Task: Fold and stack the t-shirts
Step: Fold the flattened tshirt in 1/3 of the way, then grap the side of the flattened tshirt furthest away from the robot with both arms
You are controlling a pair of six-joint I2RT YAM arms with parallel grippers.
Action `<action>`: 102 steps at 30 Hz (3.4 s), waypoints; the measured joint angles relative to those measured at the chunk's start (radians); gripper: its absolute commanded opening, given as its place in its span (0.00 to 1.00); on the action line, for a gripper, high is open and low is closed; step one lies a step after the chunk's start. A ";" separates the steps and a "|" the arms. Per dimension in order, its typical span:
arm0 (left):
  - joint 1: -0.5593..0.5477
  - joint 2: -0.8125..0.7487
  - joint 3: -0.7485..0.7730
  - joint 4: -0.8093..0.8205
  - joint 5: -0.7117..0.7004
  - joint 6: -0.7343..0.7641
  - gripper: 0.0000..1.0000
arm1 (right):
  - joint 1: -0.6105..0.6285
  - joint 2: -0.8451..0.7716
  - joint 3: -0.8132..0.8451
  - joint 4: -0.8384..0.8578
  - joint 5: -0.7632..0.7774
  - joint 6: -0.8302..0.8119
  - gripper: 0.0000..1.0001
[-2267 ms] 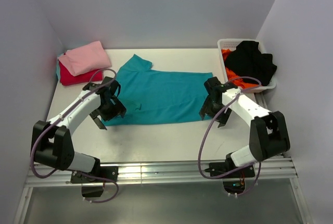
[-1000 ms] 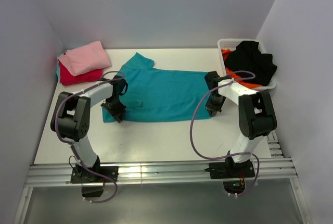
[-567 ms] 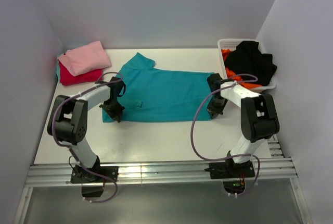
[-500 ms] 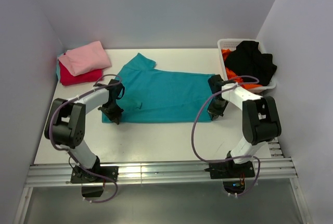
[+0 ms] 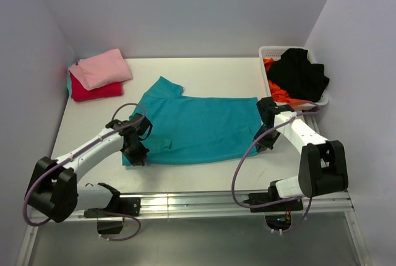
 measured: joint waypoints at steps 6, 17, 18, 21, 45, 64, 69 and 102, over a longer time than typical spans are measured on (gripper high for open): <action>-0.034 -0.059 0.001 -0.064 0.023 -0.034 0.85 | -0.003 -0.080 -0.032 -0.060 -0.004 0.020 0.54; -0.033 0.014 0.586 -0.231 0.023 0.045 1.00 | -0.005 -0.180 0.181 -0.223 0.006 0.039 0.99; -0.021 0.047 0.644 -0.216 0.023 0.073 0.99 | -0.005 -0.174 0.216 -0.220 0.006 0.035 0.99; 0.092 0.253 0.877 -0.157 0.081 0.215 0.99 | -0.005 -0.118 0.348 -0.215 -0.001 0.018 0.98; 0.465 1.341 1.652 0.206 0.489 0.373 0.91 | -0.005 0.330 0.740 -0.275 0.039 -0.062 0.95; 0.374 1.339 1.566 0.315 0.633 0.370 0.74 | -0.011 0.531 0.894 -0.299 0.043 -0.096 0.95; 0.373 1.346 1.566 0.294 0.620 0.369 0.46 | -0.025 0.531 0.884 -0.297 0.044 -0.108 0.89; 0.463 1.106 1.170 0.270 0.505 0.497 0.00 | -0.049 0.878 1.217 -0.306 0.109 -0.106 0.94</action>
